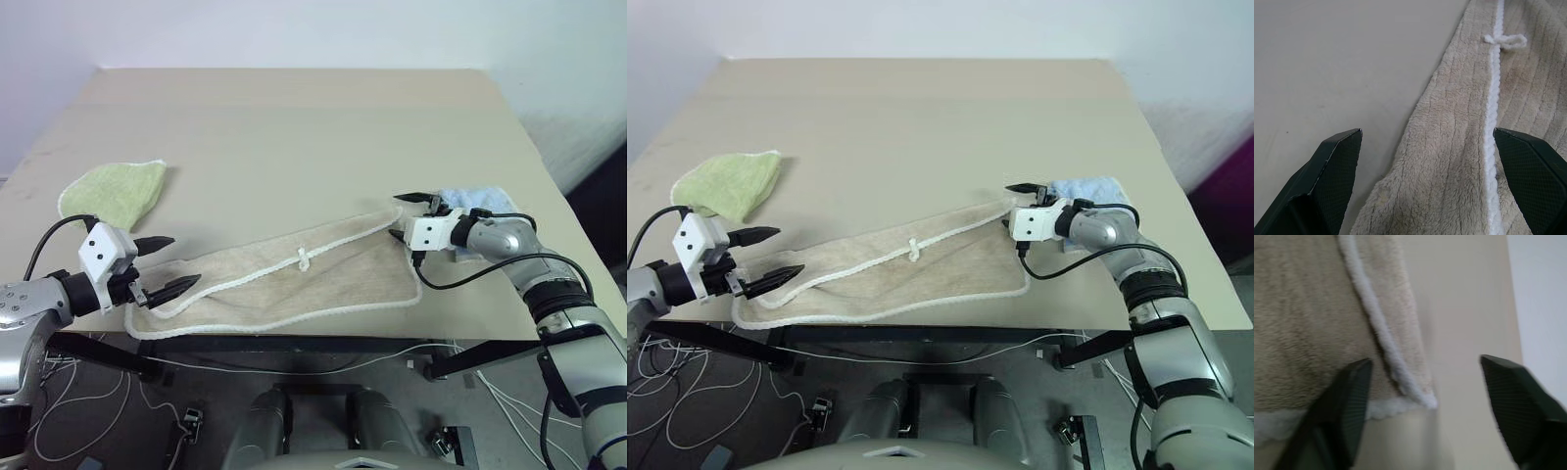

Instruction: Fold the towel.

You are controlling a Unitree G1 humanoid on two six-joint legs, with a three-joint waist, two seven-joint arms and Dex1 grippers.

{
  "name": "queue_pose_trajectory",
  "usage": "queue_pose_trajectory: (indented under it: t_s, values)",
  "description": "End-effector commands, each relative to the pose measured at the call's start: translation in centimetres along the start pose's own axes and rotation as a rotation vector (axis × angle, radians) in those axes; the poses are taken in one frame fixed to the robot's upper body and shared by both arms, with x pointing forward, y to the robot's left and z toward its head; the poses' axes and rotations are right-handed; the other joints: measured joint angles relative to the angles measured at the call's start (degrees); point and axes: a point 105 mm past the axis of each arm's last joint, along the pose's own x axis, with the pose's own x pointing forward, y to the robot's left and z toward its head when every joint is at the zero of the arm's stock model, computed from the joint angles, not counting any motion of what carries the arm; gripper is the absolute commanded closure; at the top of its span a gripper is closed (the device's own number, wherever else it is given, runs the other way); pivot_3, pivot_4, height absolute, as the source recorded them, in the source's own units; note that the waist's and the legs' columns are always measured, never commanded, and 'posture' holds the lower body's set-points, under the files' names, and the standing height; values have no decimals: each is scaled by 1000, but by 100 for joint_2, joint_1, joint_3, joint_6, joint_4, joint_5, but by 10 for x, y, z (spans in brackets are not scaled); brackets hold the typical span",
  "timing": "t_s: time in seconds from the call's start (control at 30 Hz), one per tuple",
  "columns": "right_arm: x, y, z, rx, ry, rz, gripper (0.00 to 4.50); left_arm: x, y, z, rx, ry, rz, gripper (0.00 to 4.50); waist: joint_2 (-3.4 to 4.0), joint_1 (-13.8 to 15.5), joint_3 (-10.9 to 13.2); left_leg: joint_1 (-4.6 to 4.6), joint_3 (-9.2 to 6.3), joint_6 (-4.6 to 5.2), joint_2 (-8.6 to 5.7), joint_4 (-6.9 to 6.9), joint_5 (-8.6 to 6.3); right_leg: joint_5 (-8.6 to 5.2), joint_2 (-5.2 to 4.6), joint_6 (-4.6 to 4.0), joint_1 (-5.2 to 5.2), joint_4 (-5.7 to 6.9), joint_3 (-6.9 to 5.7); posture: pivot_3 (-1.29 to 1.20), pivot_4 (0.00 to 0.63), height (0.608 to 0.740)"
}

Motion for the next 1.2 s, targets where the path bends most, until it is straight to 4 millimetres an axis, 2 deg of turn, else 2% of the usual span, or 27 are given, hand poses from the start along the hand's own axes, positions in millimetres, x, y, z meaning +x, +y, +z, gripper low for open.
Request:
queue_pose_trajectory:
  t_s: [0.03, 0.23, 0.27, 0.4, 0.5, 0.73, 0.93, 1.2]
  values:
    - [0, -11, 3, -22, -9, -23, 2345, -8, 3, 13, 42, -22, 12, 0, 0, 0, 0, 0, 0, 0, 0, 0, 0, 0, 0, 0, 0, 0, 0, 0, 150, 740]
    - [4, -10, 4, -24, -13, -20, 4345, -15, 3, 10, 65, 21, -10, 0, 1, -3, 0, 0, 0, 0, 0, 0, 0, 0, 1, 0, 0, 0, 0, 0, 150, 740]
    - [4, -10, 5, -23, -14, -20, 4449, -16, 6, 9, 85, 39, -6, 0, 1, -3, 0, 0, 0, 0, 0, 0, 0, 0, 1, 0, 0, 0, 0, 0, 150, 740]
    - [8, -10, 6, -28, -14, -38, 4449, -23, 11, 15, 217, 130, -55, 0, 1, -5, 1, 0, 0, 0, 0, 0, 0, 0, 2, 0, -1, 0, 0, 0, 150, 740]
    - [10, -10, 8, -33, -15, -45, 4449, -29, 8, 12, 305, 225, -122, 0, 4, -13, 2, 0, 1, 0, 0, -2, 0, 0, 2, -1, -1, 0, 0, 0, 150, 740]
    - [15, -11, 9, -32, -17, -37, 4449, -43, -2, 17, 349, 337, -319, 0, 10, -119, 6, 1, 2, 0, 1, -5, 0, -1, 6, -1, 0, 1, -1, 0, 150, 740]
    - [17, -15, 9, -34, -19, -33, 4449, -49, -1, 5, 391, 508, -442, 0, 18, -147, 12, 2, 3, 1, 1, -8, 0, -2, 14, -2, -1, 1, 0, 0, 150, 740]
    - [13, -14, 7, -37, -16, -16, 4449, -38, -9, -16, 408, 556, -540, 0, 19, -145, 13, 1, 4, 2, 0, -6, 0, -2, 16, -1, 0, 3, 0, 0, 150, 740]
